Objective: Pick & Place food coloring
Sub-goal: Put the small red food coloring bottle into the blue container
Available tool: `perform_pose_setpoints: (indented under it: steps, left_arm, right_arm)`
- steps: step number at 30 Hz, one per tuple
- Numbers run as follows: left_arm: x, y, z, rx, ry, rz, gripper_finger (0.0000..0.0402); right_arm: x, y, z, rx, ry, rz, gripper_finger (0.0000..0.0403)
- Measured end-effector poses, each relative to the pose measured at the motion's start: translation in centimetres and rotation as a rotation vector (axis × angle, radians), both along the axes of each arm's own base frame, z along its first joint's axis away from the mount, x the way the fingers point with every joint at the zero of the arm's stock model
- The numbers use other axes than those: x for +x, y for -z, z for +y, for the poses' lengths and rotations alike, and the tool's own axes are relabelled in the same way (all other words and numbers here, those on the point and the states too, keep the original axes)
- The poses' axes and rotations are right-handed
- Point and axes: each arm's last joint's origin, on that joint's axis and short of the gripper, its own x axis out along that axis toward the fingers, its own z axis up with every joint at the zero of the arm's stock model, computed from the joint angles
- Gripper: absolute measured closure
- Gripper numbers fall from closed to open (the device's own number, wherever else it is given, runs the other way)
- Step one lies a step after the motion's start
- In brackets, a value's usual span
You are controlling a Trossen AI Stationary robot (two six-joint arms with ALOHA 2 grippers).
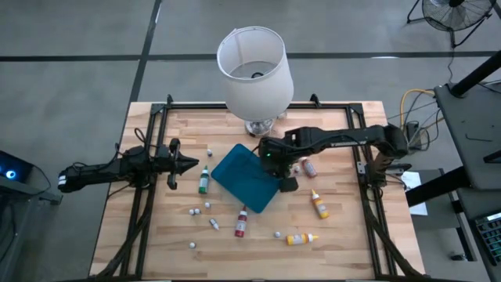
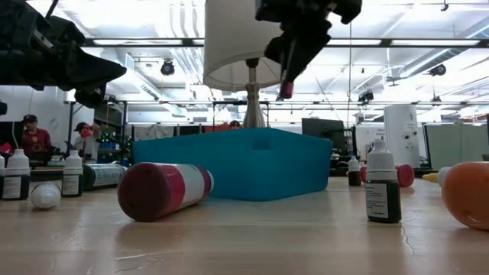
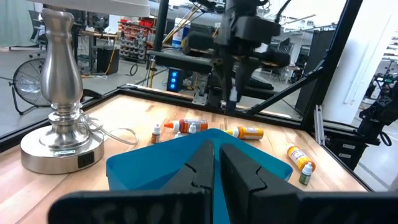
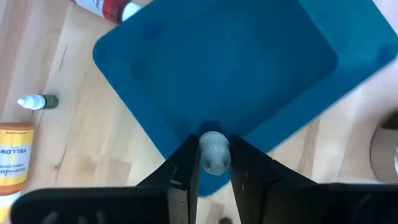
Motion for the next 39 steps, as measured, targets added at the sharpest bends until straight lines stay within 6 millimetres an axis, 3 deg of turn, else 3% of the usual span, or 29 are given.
perform_pose_setpoints:
  steps: [9,23,30,39]
  left_arm:
    - [0.0,0.0,0.0,0.0,0.0,0.0,0.0402]
    - [0.0,0.0,0.0,0.0,0.0,0.0,0.0402]
    - [0.0,0.0,0.0,0.0,0.001,0.0,0.0402]
    - [0.0,0.0,0.0,0.0,0.0,0.0,0.0402]
  right_arm:
    - [3.3,0.5,1.5,-0.012,-0.071,-0.013,0.0344]
    - [8.7,3.2,2.9,-0.027,-0.206,0.032,0.0344]
    - [10.2,4.8,3.5,-0.054,-0.304,0.05,0.0344]
    - [10.8,6.4,3.5,-0.098,-0.446,0.065,0.0344]
